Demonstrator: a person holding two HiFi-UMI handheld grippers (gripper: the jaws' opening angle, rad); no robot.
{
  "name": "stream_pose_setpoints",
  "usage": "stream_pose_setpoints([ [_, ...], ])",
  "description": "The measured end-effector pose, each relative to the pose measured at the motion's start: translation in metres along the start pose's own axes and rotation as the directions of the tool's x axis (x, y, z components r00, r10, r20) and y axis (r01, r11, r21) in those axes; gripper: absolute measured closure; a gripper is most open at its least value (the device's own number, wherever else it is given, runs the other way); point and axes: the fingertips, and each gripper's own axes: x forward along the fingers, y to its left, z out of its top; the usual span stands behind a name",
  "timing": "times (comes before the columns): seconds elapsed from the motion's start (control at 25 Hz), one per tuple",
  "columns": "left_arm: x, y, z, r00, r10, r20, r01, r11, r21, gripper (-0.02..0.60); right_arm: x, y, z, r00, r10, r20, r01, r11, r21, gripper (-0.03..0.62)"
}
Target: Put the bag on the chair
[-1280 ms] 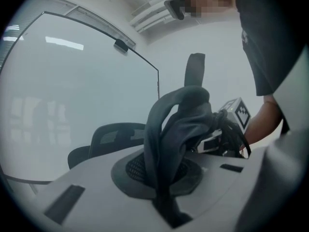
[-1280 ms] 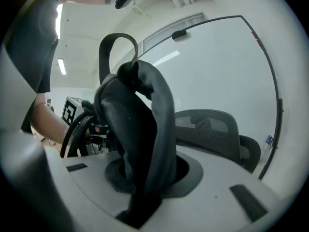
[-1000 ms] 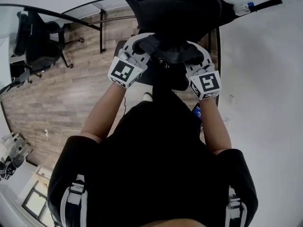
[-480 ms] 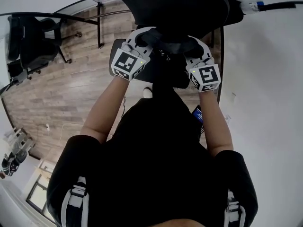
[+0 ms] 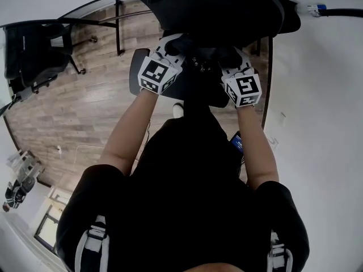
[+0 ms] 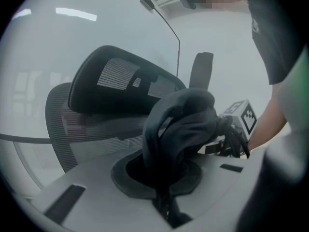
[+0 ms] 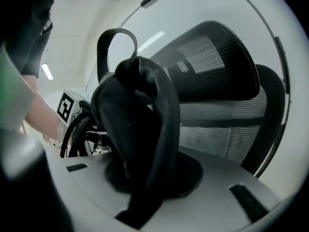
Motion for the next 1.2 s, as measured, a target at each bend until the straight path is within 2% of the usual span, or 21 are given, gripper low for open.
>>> stream_pose_setpoints([
  [0.76,0.062,0.022,-0.096,0.988,-0.016,-0.155,0.004,0.997,-0.08,0.561,0.053,-0.045,-0.095,0.991,0.004,-0.136,0.019,0.987,0.162,0.52],
  [1.2,0.102,0.044,-0.113,0.984,-0.017,-0.176,-0.008,0.99,-0.14,0.561,0.081,-0.08,-0.112,0.988,0.013,-0.153,0.024,0.972,0.235,0.516],
])
